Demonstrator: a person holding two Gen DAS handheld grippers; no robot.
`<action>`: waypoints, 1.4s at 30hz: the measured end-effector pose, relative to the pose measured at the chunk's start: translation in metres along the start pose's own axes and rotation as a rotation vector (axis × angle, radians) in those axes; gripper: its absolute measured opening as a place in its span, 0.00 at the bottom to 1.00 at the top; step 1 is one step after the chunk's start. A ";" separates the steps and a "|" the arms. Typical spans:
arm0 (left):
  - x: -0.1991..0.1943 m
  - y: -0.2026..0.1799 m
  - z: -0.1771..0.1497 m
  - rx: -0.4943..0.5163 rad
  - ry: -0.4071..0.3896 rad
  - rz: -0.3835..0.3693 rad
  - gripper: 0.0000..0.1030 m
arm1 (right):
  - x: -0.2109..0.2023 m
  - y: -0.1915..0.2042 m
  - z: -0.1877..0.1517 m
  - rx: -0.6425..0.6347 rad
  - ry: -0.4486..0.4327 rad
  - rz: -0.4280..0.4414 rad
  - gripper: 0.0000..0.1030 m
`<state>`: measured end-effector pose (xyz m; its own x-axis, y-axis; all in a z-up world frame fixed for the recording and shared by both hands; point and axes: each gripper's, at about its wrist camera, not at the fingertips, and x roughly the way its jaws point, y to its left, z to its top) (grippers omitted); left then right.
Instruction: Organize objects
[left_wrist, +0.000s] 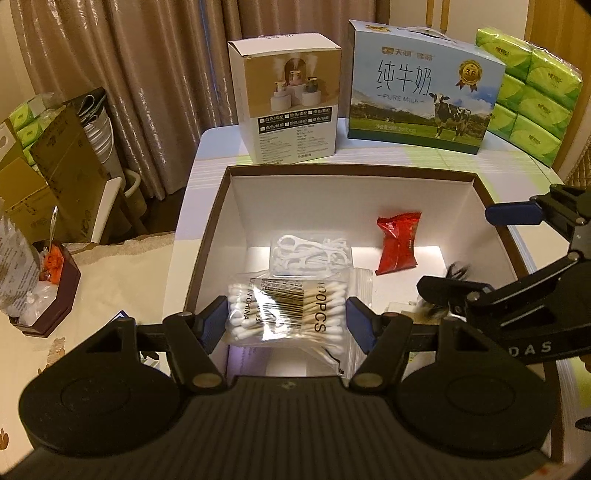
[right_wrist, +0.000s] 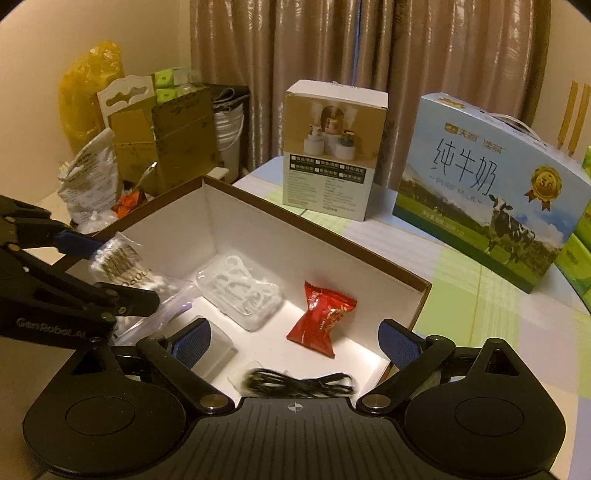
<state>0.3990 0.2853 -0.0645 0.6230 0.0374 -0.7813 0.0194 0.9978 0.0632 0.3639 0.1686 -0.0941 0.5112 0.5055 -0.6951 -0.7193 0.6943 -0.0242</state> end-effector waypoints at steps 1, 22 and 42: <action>0.001 0.000 0.000 0.001 0.002 -0.002 0.63 | -0.001 0.000 -0.001 -0.006 0.000 0.002 0.92; -0.019 -0.002 -0.007 0.009 -0.013 -0.012 0.88 | -0.038 0.013 -0.017 0.024 -0.009 0.046 0.98; -0.103 -0.002 -0.053 -0.057 -0.075 -0.048 0.98 | -0.129 0.043 -0.058 0.189 -0.044 0.016 0.98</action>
<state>0.2935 0.2824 -0.0174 0.6796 -0.0123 -0.7335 0.0070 0.9999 -0.0102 0.2396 0.1033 -0.0467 0.5235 0.5360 -0.6623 -0.6284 0.7678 0.1247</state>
